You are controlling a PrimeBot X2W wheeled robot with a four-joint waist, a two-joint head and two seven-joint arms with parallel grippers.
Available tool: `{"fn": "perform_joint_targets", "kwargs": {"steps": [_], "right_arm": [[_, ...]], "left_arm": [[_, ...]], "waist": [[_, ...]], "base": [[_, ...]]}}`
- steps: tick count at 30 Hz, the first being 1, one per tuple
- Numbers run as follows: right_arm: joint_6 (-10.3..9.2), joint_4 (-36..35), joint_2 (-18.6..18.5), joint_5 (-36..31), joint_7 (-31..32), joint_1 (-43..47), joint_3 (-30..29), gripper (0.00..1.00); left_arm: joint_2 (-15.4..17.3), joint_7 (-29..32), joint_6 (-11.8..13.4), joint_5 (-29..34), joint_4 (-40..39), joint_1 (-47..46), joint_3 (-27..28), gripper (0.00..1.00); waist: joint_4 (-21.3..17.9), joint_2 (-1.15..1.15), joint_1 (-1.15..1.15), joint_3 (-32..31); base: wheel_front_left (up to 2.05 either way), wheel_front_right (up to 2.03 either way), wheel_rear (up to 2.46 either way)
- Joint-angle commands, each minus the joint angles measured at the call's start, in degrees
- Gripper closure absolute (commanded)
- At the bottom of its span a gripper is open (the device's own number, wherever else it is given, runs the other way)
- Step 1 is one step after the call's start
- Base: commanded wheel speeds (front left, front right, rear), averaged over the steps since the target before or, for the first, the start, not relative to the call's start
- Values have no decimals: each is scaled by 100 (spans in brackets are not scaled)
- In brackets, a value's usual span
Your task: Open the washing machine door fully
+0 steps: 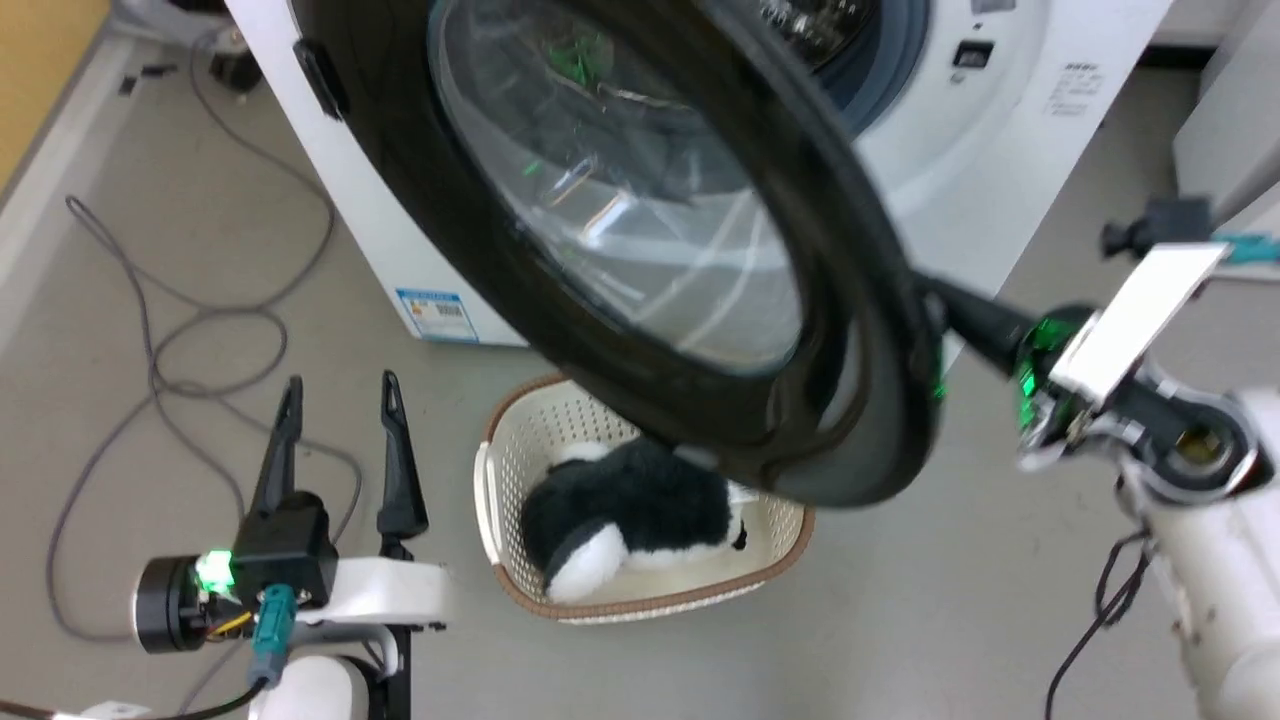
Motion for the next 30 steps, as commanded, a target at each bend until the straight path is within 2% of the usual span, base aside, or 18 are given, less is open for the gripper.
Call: {"fn": "perform_joint_targets", "kwargs": {"steps": [1, 15, 25, 30], "right_arm": [[31, -574, 163, 61, 80, 632, 157, 100], [31, -1574, 623, 71, 42, 1983, 591, 100], [31, -1723, 1047, 16, -159, 2462, 829, 100], [31, -1813, 1128, -57, -329, 2670, 862, 100]], "left_arm": [[42, -30, -30, 15, 72, 185, -37, 0], [37, -30, -31, 4, 222, 515, -130, 0], [39, -30, -29, -8, 282, 636, -157, 0], [33, -30, -34, -31, 323, 684, -161, 0]], "waist": [[-19, 0, 1, -269], [-96, 0, 1, -742], [-155, 0, 1, -941], [-179, 0, 1, -1011]], "base": [[0, 0, 0], [0, 0, 0], [0, 0, 0], [0, 0, 0]]}}
